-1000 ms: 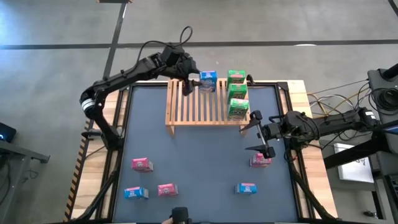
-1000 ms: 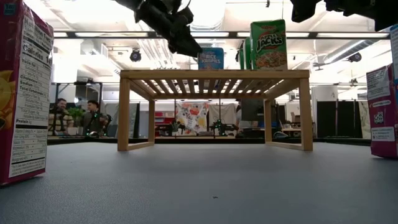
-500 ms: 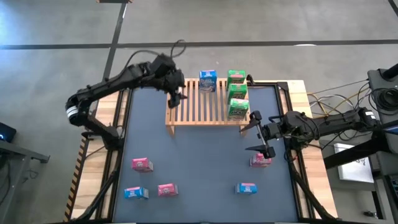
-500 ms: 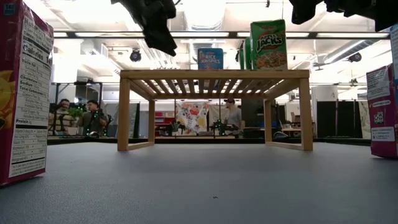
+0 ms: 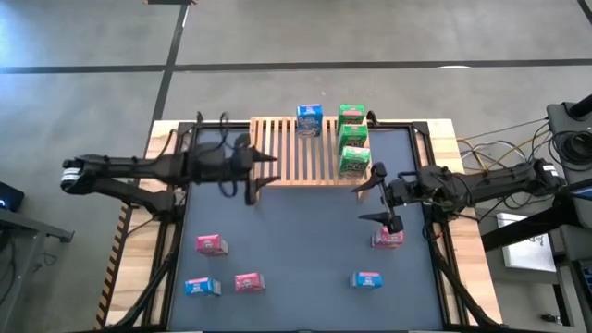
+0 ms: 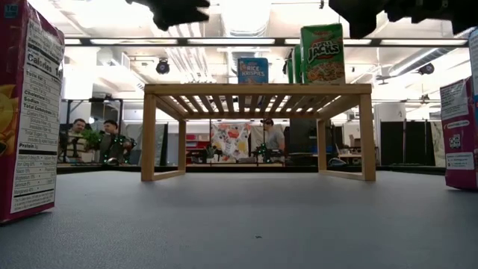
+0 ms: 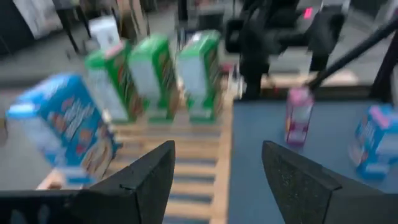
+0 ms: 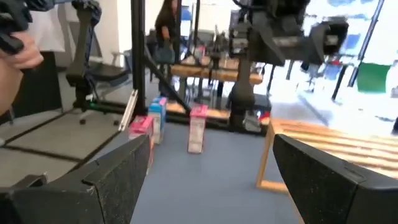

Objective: Stack cereal on shelf
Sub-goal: Put the right blue cereal box on the shelf aligned with the other blue cereal box

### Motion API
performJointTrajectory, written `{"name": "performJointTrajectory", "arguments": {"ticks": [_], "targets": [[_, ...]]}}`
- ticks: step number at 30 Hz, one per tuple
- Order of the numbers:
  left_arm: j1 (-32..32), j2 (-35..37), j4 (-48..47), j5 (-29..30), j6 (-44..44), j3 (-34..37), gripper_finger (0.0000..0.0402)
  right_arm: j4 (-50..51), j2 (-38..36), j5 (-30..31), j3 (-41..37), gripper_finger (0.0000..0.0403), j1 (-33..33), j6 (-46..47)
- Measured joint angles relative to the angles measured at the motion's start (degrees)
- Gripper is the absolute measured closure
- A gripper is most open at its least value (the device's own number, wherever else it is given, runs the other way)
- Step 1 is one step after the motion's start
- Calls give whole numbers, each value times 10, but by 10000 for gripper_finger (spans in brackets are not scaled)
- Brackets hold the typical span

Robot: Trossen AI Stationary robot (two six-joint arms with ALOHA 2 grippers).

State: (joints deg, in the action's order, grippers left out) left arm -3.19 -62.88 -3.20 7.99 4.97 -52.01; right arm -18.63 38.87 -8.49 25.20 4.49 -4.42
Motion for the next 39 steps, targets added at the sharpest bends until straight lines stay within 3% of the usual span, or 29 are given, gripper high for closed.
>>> {"name": "performJointTrajectory", "arguments": {"ticks": [8,11,16,24,31,39], "targets": [[62,15,147,36,-17,88,178,159,59,67,99,74,50,-7],[64,8,155,36,-41,99,178,168,93,89,116,74,86,-16],[68,-8,173,36,-63,111,178,178,145,184,130,74,178,-29],[106,-46,198,37,-88,120,178,218,190,201,158,74,277,89],[130,-78,207,66,-87,93,178,217,240,244,204,74,364,113],[139,-101,211,72,-93,78,178,373,329,297,284,74,413,205]]}}
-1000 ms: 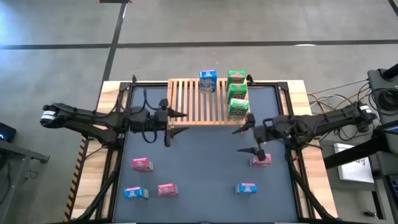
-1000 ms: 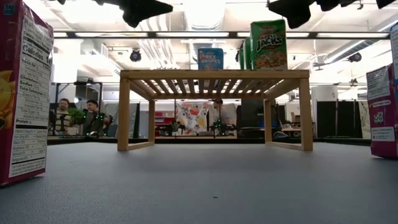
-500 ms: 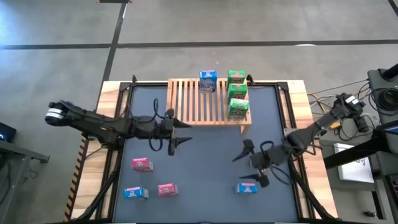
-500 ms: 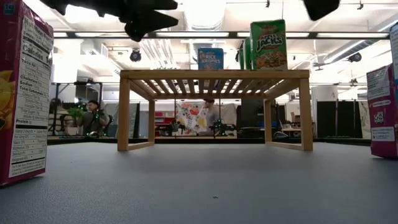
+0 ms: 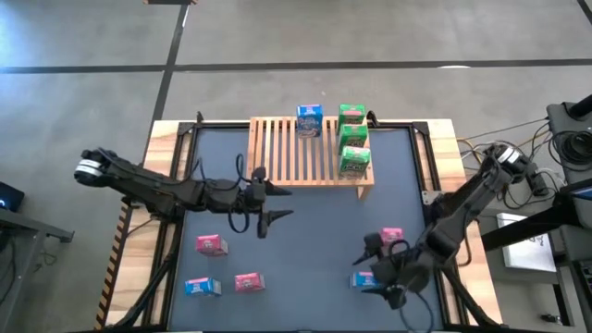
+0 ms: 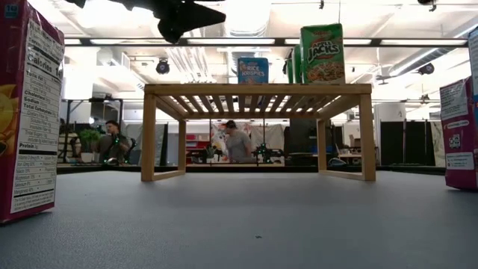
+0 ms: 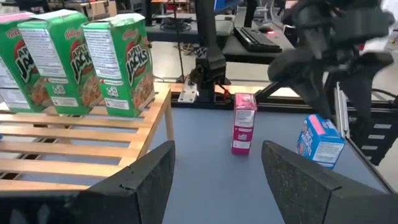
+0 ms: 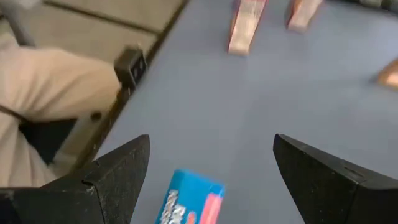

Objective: Stack cereal on shelf
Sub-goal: Put the right blue cereal box on the shelf aligned with the other blue cereal box

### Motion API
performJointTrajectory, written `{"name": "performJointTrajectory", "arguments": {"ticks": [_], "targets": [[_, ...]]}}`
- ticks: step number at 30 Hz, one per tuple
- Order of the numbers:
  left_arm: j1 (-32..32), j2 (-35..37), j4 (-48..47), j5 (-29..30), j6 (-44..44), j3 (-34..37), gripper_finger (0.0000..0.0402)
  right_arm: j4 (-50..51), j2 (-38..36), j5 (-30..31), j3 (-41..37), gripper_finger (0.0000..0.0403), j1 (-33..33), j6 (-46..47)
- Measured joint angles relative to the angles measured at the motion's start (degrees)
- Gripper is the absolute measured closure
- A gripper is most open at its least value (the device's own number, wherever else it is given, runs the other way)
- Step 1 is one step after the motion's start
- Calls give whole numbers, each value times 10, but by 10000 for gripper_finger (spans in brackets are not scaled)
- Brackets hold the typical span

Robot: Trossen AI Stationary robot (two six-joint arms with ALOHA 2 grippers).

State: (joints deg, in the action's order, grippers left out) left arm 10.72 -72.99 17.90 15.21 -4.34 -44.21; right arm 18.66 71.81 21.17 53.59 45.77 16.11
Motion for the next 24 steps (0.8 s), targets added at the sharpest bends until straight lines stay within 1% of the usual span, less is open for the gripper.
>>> {"name": "performJointTrajectory", "arguments": {"ticks": [3,8,13,20,22,24], "targets": [[1,-7,2,3,-7,0,178,47,33,-1,23,74,10,36],[1,-15,1,3,-11,0,178,73,62,-1,37,74,17,87],[1,-15,2,3,-12,0,178,87,59,-1,17,74,16,144],[2,-15,6,3,-11,0,178,86,45,-6,1,79,18,169],[2,-15,7,3,-11,0,178,86,45,-17,0,88,19,169],[2,-15,7,3,-11,0,178,90,48,-23,0,105,19,171]]}}
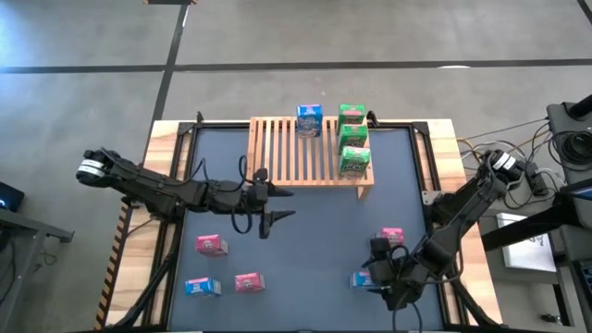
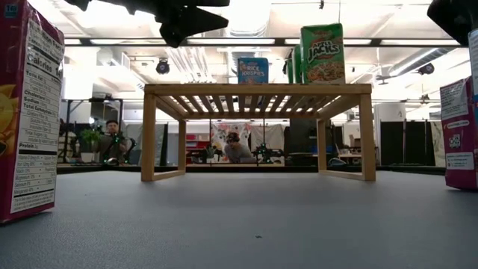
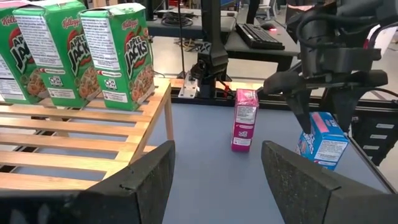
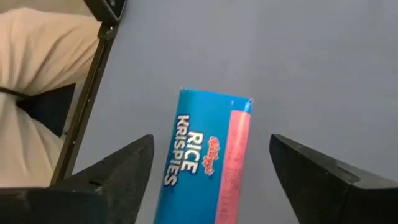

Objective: Stack cereal on shelf
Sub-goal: Put the right blue cereal box on the shelf aligned with the other blue cereal box

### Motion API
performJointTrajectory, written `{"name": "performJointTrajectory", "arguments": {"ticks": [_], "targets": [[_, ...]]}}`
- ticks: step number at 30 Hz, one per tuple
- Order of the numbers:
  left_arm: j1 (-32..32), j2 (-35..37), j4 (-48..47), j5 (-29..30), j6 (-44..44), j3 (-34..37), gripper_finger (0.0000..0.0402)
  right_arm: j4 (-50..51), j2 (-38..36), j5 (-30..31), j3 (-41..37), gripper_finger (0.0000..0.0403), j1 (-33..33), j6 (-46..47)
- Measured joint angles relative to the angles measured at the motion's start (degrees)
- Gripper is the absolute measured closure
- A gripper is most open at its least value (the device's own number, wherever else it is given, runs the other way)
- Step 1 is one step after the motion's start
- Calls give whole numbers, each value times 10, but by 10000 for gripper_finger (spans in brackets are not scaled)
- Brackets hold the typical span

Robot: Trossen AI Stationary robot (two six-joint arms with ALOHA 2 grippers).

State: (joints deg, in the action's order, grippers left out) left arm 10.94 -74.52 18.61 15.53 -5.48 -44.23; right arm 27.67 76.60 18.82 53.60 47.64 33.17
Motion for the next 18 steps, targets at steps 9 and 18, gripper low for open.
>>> {"name": "performJointTrajectory", "arguments": {"ticks": [9,18], "targets": [[0,0,1,0,0,0,178,19,2,-8,0,202,0,2],[1,0,4,0,0,0,178,25,-13,-7,12,237,-2,-33]]}}
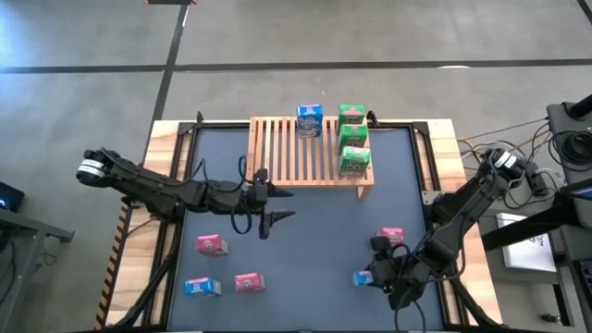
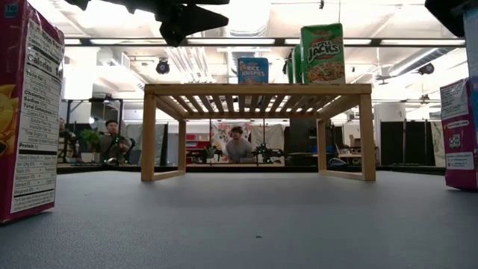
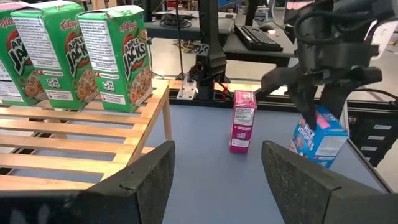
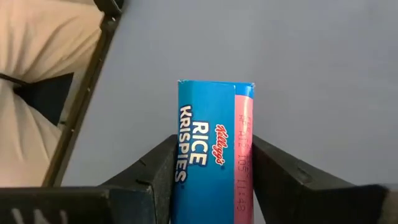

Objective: Stack cereal on shelf
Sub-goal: Put the right blue cereal box on the shelf aligned with the other blue cereal box

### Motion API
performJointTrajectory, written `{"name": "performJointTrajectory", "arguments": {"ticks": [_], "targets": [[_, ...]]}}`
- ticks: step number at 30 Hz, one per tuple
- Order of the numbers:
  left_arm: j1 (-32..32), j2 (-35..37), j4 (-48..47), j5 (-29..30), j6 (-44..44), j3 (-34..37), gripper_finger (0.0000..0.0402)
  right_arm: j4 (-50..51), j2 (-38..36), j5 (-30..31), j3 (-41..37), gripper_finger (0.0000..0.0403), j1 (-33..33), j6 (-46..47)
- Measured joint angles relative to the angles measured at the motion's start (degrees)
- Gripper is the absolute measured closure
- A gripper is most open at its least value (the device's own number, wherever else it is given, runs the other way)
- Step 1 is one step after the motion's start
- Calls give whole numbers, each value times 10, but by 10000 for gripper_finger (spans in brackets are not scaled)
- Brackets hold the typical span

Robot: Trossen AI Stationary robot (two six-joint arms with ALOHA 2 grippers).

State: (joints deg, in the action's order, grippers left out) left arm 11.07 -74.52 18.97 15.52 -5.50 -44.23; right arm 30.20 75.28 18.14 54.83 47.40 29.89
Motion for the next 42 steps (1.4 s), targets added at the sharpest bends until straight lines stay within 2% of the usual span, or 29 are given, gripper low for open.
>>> {"name": "performJointTrajectory", "arguments": {"ticks": [4,8,17,25,30,35,42], "targets": [[0,0,0,0,0,0,178,0,-14,18,19,242,-11,-43],[0,6,6,0,2,0,178,-3,-28,54,52,243,-37,-123],[4,37,-6,0,20,0,178,-4,-68,50,163,243,-168,-333],[5,38,-8,0,29,0,178,-4,-68,-91,263,243,-330,-448],[5,38,-11,0,30,0,178,11,-57,-176,307,243,-440,-482],[5,36,-18,0,30,0,178,15,-42,-263,315,243,-542,-493],[5,33,-22,0,30,0,178,21,-11,-325,315,243,-627,-517]]}}
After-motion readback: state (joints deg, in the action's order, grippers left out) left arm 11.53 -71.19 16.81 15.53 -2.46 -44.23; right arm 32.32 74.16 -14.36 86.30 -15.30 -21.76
